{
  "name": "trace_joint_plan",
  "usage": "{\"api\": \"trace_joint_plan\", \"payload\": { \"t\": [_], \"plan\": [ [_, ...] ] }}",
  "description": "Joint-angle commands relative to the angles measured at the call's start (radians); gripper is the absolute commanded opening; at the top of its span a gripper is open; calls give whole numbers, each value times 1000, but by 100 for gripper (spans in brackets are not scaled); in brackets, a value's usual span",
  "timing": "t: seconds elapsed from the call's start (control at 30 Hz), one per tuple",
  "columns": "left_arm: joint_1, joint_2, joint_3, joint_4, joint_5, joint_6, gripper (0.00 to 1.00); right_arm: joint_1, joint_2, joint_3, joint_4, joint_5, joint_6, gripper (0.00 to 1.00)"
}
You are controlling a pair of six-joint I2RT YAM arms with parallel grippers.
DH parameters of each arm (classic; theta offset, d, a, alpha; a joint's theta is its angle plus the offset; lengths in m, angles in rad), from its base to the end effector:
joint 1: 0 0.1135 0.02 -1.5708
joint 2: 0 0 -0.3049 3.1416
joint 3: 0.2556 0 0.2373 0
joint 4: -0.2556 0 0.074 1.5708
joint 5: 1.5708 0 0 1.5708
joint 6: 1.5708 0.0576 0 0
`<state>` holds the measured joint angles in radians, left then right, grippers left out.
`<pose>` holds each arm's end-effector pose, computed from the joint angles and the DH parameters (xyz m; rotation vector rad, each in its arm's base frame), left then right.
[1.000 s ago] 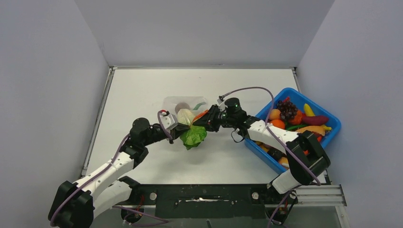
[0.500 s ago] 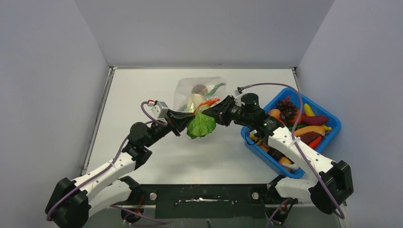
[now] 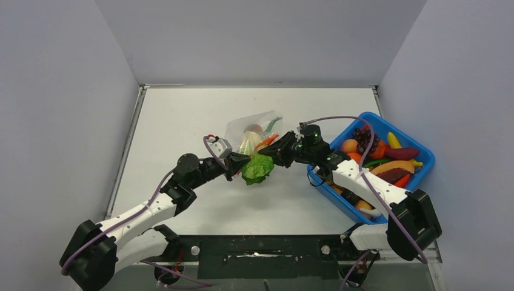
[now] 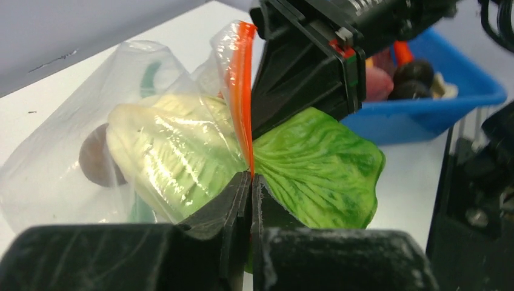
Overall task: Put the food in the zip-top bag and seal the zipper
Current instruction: Place the fake vegetable in the zipper food storage bag.
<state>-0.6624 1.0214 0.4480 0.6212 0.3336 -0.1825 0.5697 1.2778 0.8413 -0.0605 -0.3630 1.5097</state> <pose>0.1575 -0.1468 0.3055 0.6444 1.4636 -0.9191 0.2228 0.1670 0.3018 0.8775 2.3227 1.4962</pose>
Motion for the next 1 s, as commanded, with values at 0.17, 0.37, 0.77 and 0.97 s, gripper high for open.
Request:
{"api": "trace_joint_plan", "payload": {
  "t": [0.17,0.37,0.77,0.97],
  "plan": [
    [-8,3,34,-247,314,374,0,-49,113,-24,246,-82,45,0],
    [-8,-5,-2,-173,323,338,0,-68,159,-96,410,-108,117,0],
    [-11,74,64,-310,190,490,3,-60,241,-81,502,-139,155,0],
    [-12,77,66,-365,191,586,23,-60,268,-85,525,-146,165,0]
  ]
}}
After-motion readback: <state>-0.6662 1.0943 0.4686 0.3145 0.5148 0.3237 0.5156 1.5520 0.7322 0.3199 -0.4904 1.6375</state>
